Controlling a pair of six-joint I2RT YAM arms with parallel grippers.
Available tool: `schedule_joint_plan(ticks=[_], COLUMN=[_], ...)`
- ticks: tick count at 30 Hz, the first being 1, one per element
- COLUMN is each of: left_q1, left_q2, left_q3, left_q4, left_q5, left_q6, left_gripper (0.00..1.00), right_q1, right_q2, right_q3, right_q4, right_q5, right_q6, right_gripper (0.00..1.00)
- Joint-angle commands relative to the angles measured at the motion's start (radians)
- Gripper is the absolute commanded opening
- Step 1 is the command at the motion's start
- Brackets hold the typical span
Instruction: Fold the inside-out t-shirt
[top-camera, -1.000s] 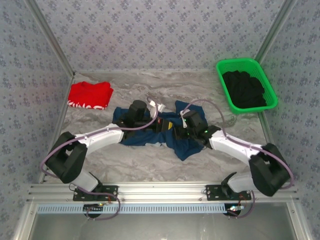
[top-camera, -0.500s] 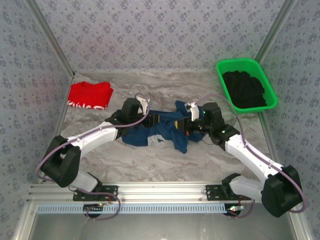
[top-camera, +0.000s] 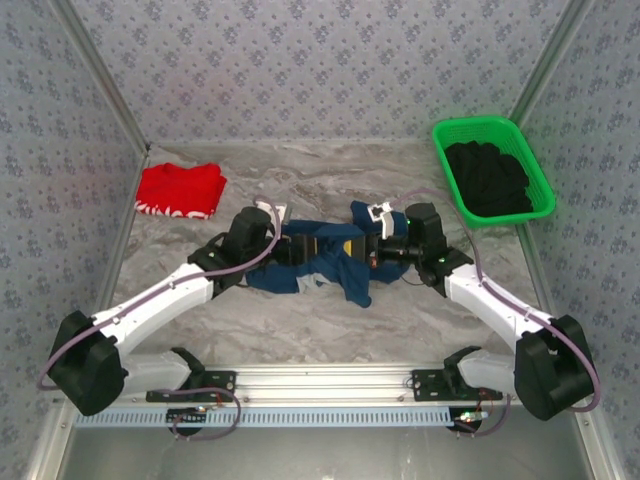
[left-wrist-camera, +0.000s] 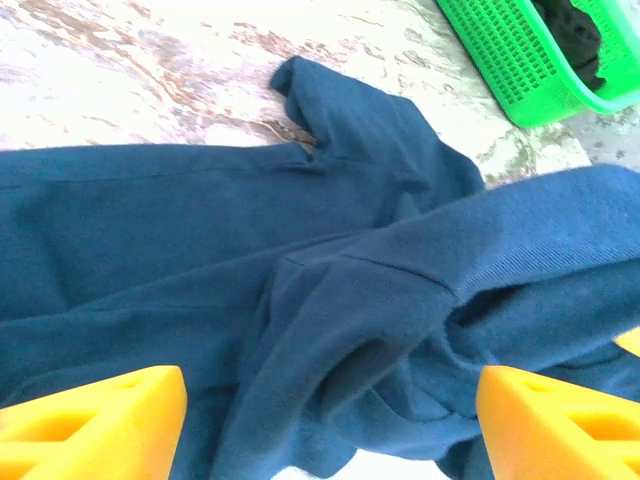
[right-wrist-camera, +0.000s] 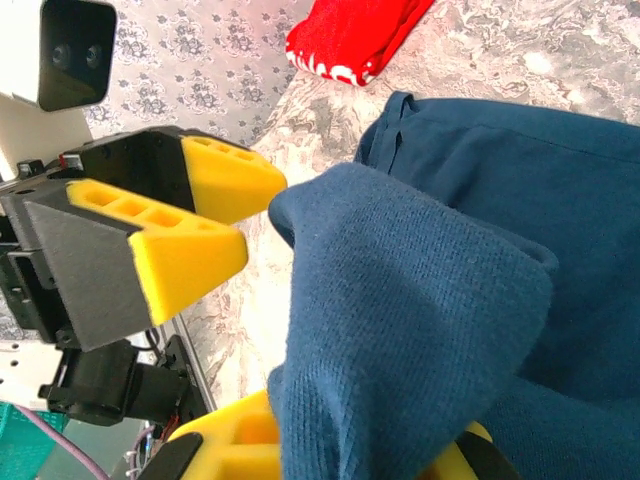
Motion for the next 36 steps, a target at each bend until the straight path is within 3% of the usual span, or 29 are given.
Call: schedule_joint_plan(ticks=[1,8,14,18,21,24,27,31,36], left_q1=[-0.033,-0.063,-0.059,-0.023,0.023,0.039,0.042,0.059,0.077], left_q2=[0.024,0.131,0.26,0.225,0.153,0.074,0.014,-0.029,-0.021], left_q3=[-0.019,-0.001,0.05,-0.014,-0.093,-0.134,-0.139,-0.138,-0.096], left_q4=[-0.005,0.145,0.256,0.444,0.608,0.636,0.576,0.525,0.423], left_q5=[0.065,0.136,0.193,0.351,0.558,0.676,0.726,0.769,0.738], left_q6=[-0.106,-0.176,-0.187,-0.158,-0.129,-0.059,0.035,0.113,0.157], left_gripper=[0.79,0.63,0.24,0.01,0.0,0.0,0.0,0.0,0.0], right_q1=[-0.004,-0.006,-0.021,-0.074,-0.128,-0.146,-0.146,-0.138,-0.106], right_q2=[-0.002,-0.004,-0.044,-0.089,-0.098,-0.072,-0.046,-0.039,-0.096], right_q3=[-0.004,-0.006,-0.017,-0.019,0.009,0.042,0.066,0.107,0.168], right_q4=[0.05,0.061,0.038,-0.054,-0.2,-0.303,-0.332,-0.403,-0.589], right_q5=[-0.019,-0.009,-0.016,0.011,0.117,0.21,0.248,0.292,0.363], right_q6=[0.02,0.021,0.024,0.006,-0.001,-0.028,-0.046,-0.079,-0.225], right_gripper=[0.0,0.0,0.0,0.0,0.0,0.0,0.05,0.19,0.33])
